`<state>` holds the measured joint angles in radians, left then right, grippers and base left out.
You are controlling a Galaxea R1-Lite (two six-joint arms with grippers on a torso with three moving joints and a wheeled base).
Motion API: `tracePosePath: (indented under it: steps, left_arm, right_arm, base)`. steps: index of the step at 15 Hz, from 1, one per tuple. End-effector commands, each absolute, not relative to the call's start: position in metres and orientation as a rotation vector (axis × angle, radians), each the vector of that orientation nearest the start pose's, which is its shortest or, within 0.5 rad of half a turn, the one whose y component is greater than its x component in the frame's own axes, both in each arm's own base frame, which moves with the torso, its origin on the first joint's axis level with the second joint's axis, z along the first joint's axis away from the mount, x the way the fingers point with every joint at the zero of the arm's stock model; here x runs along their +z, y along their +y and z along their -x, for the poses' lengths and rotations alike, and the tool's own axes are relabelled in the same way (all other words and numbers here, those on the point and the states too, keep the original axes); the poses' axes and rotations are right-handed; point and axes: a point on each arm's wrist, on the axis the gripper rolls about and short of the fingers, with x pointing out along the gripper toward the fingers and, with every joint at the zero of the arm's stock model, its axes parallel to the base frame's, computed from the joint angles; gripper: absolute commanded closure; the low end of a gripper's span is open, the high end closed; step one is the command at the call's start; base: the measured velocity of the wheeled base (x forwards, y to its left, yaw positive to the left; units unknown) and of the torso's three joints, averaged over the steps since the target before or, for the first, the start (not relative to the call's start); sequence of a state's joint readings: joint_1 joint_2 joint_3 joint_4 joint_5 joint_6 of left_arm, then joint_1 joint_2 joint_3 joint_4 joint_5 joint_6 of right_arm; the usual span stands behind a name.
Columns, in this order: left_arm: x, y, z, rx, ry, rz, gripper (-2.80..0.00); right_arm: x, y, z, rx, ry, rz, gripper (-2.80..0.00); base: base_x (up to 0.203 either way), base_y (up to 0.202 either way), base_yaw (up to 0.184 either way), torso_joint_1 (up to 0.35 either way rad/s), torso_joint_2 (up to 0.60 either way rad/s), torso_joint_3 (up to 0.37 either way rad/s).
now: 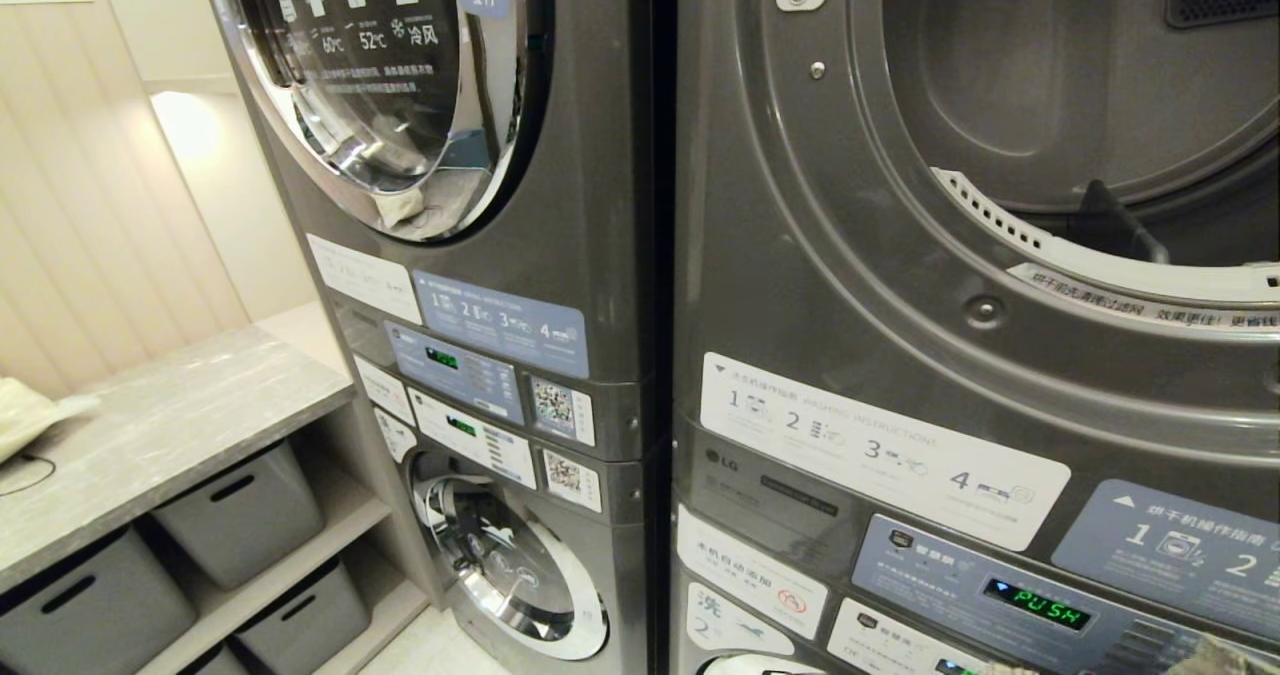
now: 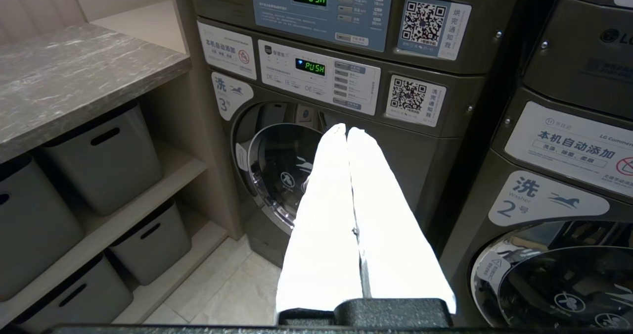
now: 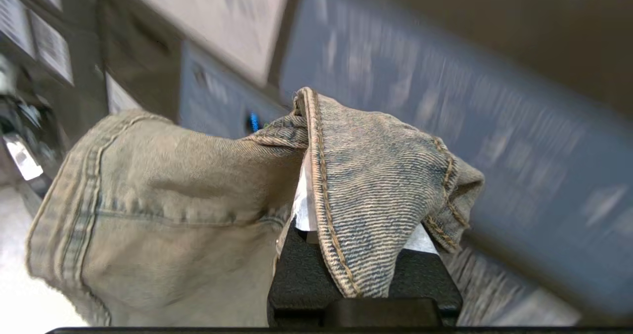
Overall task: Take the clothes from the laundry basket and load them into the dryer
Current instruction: Put the clothes in the dryer
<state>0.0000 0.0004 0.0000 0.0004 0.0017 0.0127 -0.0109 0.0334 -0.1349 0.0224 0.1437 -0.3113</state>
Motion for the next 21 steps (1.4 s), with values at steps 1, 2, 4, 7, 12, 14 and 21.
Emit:
tracePosePath:
  steps: [1,2,4,7,12,14,21]
  left_arm:
    - [0.075,0.0,0.023,0.002,0.005,-0.015,0.0]
    - [0.075,0.0,0.023,0.001,0.006,-0.015,0.0]
    - [0.076,0.0,0.023,0.002,-0.002,-0.014,0.0]
    - [0.075,0.0,0.023,0.002,-0.002,-0.014,0.0]
    - [0.075,0.0,0.023,0.002,-0.002,-0.014,0.0]
    - [0.076,0.0,0.023,0.002,-0.003,-0.014,0.0]
    - [0.076,0.0,0.023,0.002,-0.001,-0.011,0.0]
  right_arm:
    - [0.159,0.005,0.031,0.164,-0.13,0.325,0.0]
    - [0.197,0.005,0.024,0.194,-0.144,0.325,0.0]
    - [0.289,0.006,-0.002,0.243,-0.213,0.331,0.0]
    - [0.393,0.008,-0.057,0.315,-0.329,0.337,0.0]
    - [0.447,0.033,-0.131,0.505,-0.418,0.314,0.0]
    - [0.455,0.041,-0.158,0.463,-0.442,0.303,0.0]
    - [0.476,0.068,-0.231,0.122,-0.472,0.249,0.0]
  base:
    - [0.0,0.0,0.0,0.0,0.0,0.0]
    - [0.0,0.0,0.0,0.0,0.0,0.0]
    - [0.0,0.0,0.0,0.0,0.0,0.0]
    - [0.0,0.0,0.0,0.0,0.0,0.0]
    - [0.0,0.0,0.0,0.0,0.0,0.0]
    - [0.0,0.0,0.0,0.0,0.0,0.0]
    - [0.0,0.0,0.0,0.0,0.0,0.0]
